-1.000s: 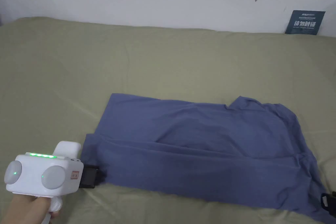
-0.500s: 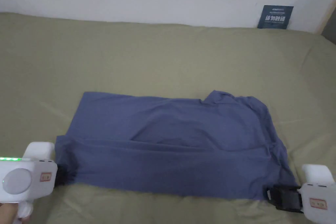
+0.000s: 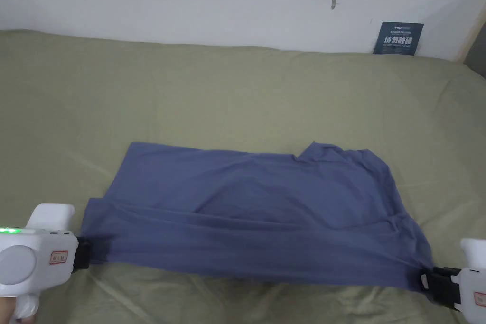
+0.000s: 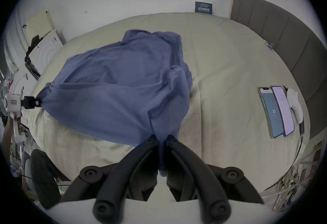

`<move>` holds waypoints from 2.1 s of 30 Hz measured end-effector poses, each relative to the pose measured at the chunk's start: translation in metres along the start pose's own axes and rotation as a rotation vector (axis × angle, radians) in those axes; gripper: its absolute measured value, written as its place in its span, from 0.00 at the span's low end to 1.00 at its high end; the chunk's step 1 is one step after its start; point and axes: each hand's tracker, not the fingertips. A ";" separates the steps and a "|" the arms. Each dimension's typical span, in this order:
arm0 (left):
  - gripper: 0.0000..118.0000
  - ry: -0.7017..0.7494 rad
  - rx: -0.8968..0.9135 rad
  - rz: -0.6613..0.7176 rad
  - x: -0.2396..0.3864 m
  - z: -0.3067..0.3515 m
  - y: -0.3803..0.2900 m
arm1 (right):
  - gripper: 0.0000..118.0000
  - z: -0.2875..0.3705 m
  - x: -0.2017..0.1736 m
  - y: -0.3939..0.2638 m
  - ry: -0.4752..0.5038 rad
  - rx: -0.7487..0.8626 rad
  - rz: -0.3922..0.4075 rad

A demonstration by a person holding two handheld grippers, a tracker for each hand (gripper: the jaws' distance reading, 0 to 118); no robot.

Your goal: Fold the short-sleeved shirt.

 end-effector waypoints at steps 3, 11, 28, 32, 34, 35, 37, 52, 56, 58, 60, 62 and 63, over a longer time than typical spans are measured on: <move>0.08 -0.003 -0.002 0.015 -0.006 0.014 -0.021 | 0.06 0.017 0.001 -0.016 0.009 0.004 0.010; 0.08 -0.020 -0.053 0.045 -0.016 0.046 -0.093 | 0.06 0.053 -0.003 -0.084 0.025 -0.050 0.004; 0.94 -0.049 0.040 0.128 -0.036 0.057 -0.056 | 0.88 0.053 -0.004 -0.044 0.044 0.042 -0.101; 0.01 -0.022 0.110 0.087 -0.019 0.042 -0.012 | 0.00 0.036 -0.014 -0.004 -0.019 0.127 -0.053; 0.00 -0.034 0.110 0.079 -0.010 0.028 0.012 | 0.00 0.021 -0.015 0.017 0.000 0.107 -0.050; 0.00 -0.051 0.099 0.074 -0.007 0.021 0.023 | 0.00 0.015 -0.015 0.025 0.008 0.108 -0.051; 0.00 -0.053 0.084 0.052 0.000 0.000 0.047 | 0.00 -0.001 -0.019 0.041 -0.011 0.115 -0.045; 0.94 0.110 -0.048 0.009 0.008 -0.132 0.124 | 0.00 -0.064 0.002 0.067 -0.059 0.037 -0.028; 0.66 0.062 -0.063 -0.008 0.016 -0.128 0.121 | 0.00 -0.069 0.008 0.069 -0.068 0.027 -0.033; 0.57 0.050 -0.056 -0.002 0.017 -0.121 0.122 | 0.00 -0.072 0.008 0.071 -0.074 0.021 -0.028; 0.28 0.031 -0.038 -0.028 0.020 -0.114 0.123 | 0.00 -0.075 0.009 0.076 -0.076 0.014 -0.022; 0.04 0.015 -0.042 -0.029 0.021 -0.116 0.125 | 0.00 -0.081 0.008 0.081 -0.074 0.009 -0.019; 0.04 0.028 -0.054 -0.035 0.023 -0.116 0.125 | 0.00 -0.085 0.009 0.084 -0.071 0.000 -0.016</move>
